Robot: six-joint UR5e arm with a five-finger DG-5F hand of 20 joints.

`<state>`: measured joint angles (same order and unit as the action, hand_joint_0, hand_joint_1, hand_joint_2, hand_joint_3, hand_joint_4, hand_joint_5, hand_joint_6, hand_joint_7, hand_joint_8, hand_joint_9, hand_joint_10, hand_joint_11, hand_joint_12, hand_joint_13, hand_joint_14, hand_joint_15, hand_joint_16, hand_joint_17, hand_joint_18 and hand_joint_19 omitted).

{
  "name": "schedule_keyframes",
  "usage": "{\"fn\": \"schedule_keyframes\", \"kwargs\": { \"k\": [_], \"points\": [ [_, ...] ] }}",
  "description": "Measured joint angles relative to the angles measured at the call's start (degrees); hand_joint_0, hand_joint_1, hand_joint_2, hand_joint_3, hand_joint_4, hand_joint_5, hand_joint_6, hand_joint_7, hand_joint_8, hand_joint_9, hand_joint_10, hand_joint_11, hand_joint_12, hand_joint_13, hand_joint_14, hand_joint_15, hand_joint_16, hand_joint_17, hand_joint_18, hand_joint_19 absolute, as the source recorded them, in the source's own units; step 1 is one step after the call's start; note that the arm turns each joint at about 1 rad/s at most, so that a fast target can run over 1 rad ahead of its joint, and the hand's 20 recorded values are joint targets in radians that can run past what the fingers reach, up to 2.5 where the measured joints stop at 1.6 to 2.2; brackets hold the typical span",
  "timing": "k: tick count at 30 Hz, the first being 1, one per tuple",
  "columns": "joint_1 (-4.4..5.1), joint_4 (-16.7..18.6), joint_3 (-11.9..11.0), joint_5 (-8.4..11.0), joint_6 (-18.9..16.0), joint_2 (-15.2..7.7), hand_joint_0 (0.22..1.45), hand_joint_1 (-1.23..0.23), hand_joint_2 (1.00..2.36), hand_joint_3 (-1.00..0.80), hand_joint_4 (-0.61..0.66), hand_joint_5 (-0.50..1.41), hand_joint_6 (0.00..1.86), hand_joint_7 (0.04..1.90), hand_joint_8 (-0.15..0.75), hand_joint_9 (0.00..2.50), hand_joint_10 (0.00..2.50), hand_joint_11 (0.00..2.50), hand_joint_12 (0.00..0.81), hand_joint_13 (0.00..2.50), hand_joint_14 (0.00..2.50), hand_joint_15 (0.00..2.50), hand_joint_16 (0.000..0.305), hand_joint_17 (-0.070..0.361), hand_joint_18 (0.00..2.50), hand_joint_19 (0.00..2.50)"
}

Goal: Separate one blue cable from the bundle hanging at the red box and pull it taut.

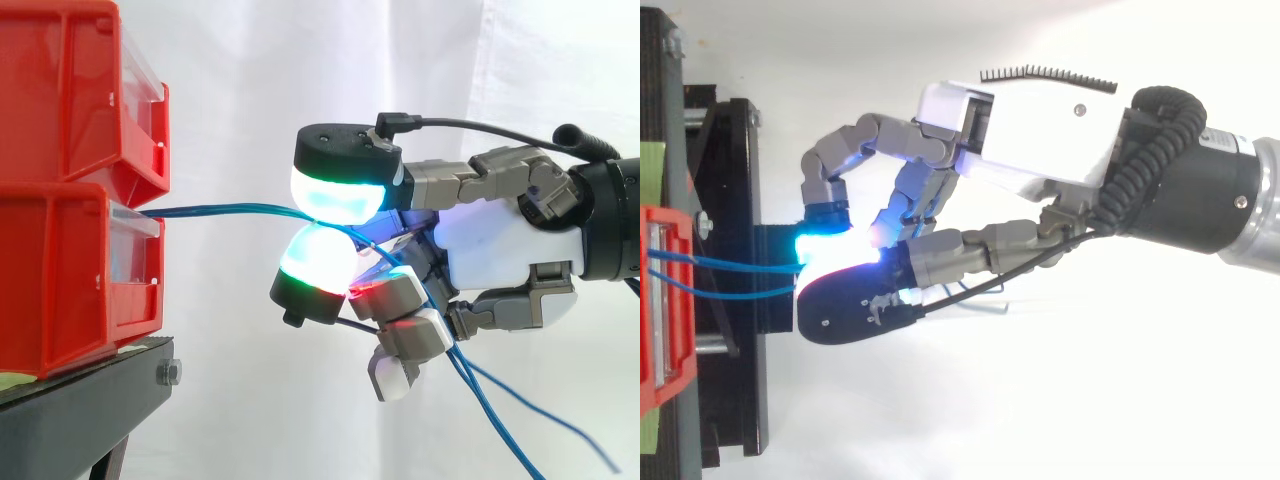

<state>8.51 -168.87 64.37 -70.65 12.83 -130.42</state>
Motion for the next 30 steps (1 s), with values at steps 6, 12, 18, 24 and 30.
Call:
{"fn": "schedule_keyframes", "kwargs": {
  "k": [6,12,18,24,30],
  "points": [
    [-0.01,0.0,0.0,0.07,0.0,0.0,0.68,-0.84,1.02,-0.18,0.12,-0.19,0.84,1.11,0.369,1.19,0.02,1.23,0.417,1.24,0.03,0.87,0.044,0.1,0.95,0.54],
    [0.01,0.0,0.0,0.27,-0.2,0.0,0.74,-0.91,1.02,-0.27,0.11,-0.2,0.85,1.15,0.362,1.18,0.02,1.24,0.41,1.22,0.03,0.87,0.044,0.099,0.94,0.52],
    [0.01,0.0,0.1,0.33,-0.4,0.0,0.79,-0.91,1.01,-0.44,0.13,-0.2,0.86,1.15,0.359,1.17,0.02,1.22,0.406,1.21,0.03,0.87,0.044,0.098,0.92,0.52],
    [0.07,0.1,0.1,0.26,-0.4,0.0,0.68,-0.82,1.0,-0.5,0.18,-0.19,0.86,1.17,0.367,1.2,0.02,1.23,0.406,1.22,0.03,0.86,0.043,0.096,0.95,0.54],
    [0.14,0.2,0.1,0.25,-0.4,0.0,0.53,-0.57,1.0,-0.5,0.2,-0.18,0.84,1.15,0.39,1.27,0.02,1.19,0.434,1.29,0.02,0.87,0.049,0.109,1.02,0.58]
  ]
}}
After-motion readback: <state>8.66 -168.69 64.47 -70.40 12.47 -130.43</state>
